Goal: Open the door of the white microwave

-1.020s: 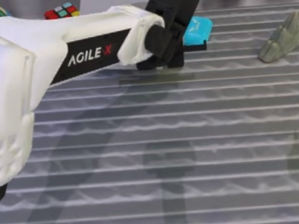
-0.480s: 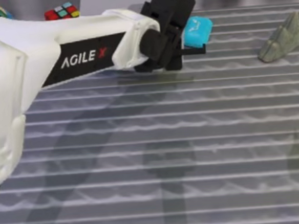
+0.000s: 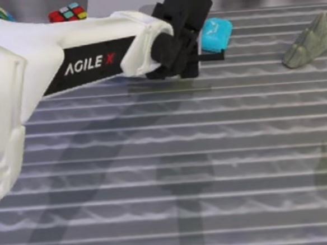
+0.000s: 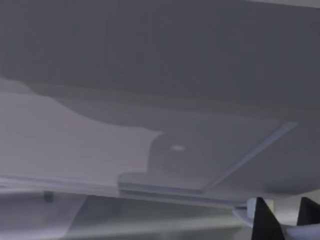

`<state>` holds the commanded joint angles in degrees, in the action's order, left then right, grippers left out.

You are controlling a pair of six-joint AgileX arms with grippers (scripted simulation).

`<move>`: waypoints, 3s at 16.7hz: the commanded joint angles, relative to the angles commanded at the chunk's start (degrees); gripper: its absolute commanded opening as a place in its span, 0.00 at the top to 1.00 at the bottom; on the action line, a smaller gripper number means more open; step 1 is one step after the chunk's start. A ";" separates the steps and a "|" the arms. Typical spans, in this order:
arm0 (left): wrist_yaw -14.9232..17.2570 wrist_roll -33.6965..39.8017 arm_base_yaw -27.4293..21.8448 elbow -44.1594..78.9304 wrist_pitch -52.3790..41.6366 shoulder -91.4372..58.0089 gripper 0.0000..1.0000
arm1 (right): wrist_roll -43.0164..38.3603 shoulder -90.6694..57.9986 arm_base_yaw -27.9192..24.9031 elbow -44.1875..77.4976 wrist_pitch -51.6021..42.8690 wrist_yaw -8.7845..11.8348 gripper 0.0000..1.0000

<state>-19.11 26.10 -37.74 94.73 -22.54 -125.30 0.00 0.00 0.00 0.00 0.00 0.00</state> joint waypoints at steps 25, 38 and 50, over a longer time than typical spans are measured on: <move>1.77 -2.29 0.22 -3.08 2.27 2.16 1.00 | 0.00 0.00 0.00 0.00 0.00 0.00 0.00; 2.15 -3.01 0.41 -4.18 2.62 2.49 1.00 | 0.00 0.00 0.00 0.00 0.00 0.00 0.00; 2.15 -3.01 0.41 -4.18 2.62 2.49 1.00 | 0.00 0.00 0.00 0.00 0.00 0.00 0.00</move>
<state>-16.96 23.09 -37.33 90.55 -19.92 -122.81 0.00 0.00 0.00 0.00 0.00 0.00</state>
